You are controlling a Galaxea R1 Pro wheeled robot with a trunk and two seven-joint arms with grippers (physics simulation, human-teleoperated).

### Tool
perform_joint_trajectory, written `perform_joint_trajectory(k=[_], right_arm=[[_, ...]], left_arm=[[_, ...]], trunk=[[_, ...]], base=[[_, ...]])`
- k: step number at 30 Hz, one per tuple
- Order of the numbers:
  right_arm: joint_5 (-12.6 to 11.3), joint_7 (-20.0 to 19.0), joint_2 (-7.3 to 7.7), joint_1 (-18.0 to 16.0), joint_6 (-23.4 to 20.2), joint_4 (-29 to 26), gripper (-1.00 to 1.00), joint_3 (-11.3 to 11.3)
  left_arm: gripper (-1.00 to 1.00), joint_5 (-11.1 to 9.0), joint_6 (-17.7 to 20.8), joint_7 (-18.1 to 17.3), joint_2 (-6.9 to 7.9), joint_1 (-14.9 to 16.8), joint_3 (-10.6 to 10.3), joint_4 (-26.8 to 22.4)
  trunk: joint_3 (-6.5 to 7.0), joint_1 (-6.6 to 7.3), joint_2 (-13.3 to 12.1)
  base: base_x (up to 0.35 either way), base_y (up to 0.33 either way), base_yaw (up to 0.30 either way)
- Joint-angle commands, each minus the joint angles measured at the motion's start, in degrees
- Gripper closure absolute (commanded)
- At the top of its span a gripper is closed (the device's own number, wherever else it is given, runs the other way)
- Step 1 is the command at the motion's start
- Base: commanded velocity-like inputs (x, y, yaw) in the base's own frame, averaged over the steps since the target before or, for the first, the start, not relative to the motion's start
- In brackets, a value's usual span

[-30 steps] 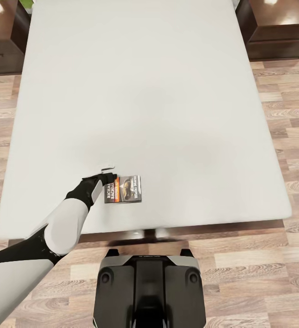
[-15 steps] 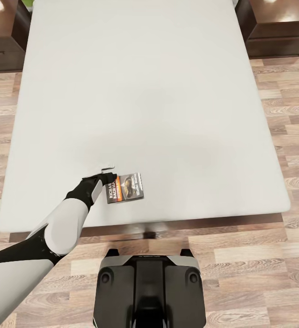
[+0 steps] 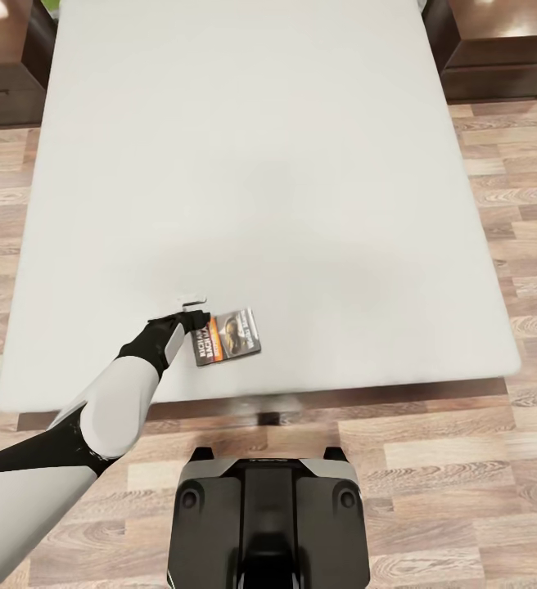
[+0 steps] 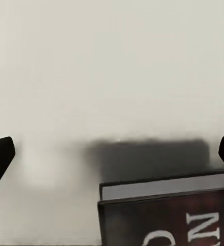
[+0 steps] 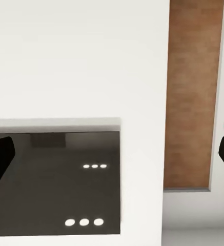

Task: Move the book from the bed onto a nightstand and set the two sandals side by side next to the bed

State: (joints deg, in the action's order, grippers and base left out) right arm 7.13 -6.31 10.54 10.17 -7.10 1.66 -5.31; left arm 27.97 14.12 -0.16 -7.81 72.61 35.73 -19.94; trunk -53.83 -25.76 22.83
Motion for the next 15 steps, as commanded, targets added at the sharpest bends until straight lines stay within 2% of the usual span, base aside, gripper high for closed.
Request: perform_joint_trajectory(k=[1,10,15], right_arm=[[0.6,-0.2,0.02,0.0,-0.2,-0.1,-1.0,-0.5],[0.6,-0.3,0.01,0.0,-0.2,-0.1,-1.0,-0.5],[0.6,-0.3,0.01,0.0,0.4,-0.1,-1.0,-0.5]], left_arm=[[-1.0,0.2,0.3,0.0,-0.07,0.0,0.3,-0.1],[-1.0,0.2,0.3,0.0,-0.08,0.0,0.2,-0.1],[-1.0,0.2,0.3,0.0,-0.07,0.0,0.2,-0.1]], trunk=[[-0.05,-0.02,0.1],[-0.04,-0.02,0.1],[0.12,-0.02,0.1]], base=[[-0.169,0.0,0.0],[-0.069,0.0,-0.004],[-0.013,0.0,-0.103]])
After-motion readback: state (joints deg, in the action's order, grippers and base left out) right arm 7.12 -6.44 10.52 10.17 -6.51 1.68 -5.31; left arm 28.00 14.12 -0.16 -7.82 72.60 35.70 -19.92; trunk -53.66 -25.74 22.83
